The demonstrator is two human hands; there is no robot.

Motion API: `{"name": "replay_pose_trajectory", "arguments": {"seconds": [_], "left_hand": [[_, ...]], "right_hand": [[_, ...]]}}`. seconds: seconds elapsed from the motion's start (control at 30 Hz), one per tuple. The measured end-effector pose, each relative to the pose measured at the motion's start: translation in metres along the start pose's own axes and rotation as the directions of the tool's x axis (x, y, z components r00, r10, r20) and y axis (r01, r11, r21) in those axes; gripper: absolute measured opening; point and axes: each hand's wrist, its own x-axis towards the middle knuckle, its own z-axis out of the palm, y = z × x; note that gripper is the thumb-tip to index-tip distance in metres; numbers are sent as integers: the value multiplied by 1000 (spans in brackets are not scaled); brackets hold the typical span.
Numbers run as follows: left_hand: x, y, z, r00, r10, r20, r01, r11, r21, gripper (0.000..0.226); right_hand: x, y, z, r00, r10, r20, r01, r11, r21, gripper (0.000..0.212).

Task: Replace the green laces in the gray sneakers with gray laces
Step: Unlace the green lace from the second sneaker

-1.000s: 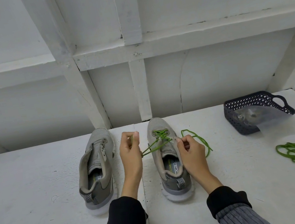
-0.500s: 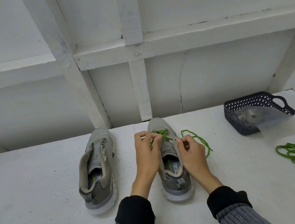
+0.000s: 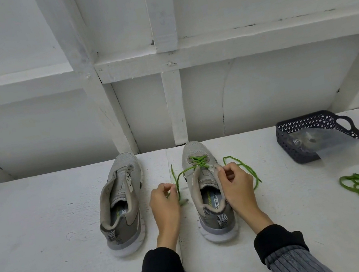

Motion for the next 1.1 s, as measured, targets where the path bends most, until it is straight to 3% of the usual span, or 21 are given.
{"name": "replay_pose_trajectory", "arguments": {"seconds": [0.13, 0.2, 0.3, 0.47, 0.73, 0.9, 1.03, 1.1], "left_hand": [[-3, 25, 2, 981, 194, -5, -194, 981, 30, 5], [-6, 45, 4, 976, 196, 92, -193, 980, -41, 9], [-5, 60, 13, 961, 158, 228, -191, 973, 133, 19], [-3, 61, 17, 976, 190, 108, -211, 949, 233, 13], [-1, 51, 4, 999, 51, 0, -51, 997, 62, 13], [-1, 45, 8, 999, -33, 24, 34, 999, -41, 14], [-5, 40, 10, 992, -123, 42, 128, 980, -151, 15], [-6, 40, 11, 990, -135, 52, 143, 969, -201, 14]], "right_hand": [[2, -1, -1, 999, -2, 37, 3, 1000, -15, 21], [7, -4, 0, 998, 5, 61, -3, 999, -33, 17], [18, -9, 4, 994, 0, 110, 11, 995, -97, 10], [26, -12, 6, 991, -42, 129, 78, 955, -286, 11], [32, -14, -8, 997, 71, 8, -64, 944, -325, 12], [40, -20, -5, 981, -5, 192, 70, 940, -333, 7], [47, -35, 7, 920, -202, 336, 329, 865, -379, 22], [49, -40, 15, 876, -223, 429, 391, 849, -357, 21]]}}
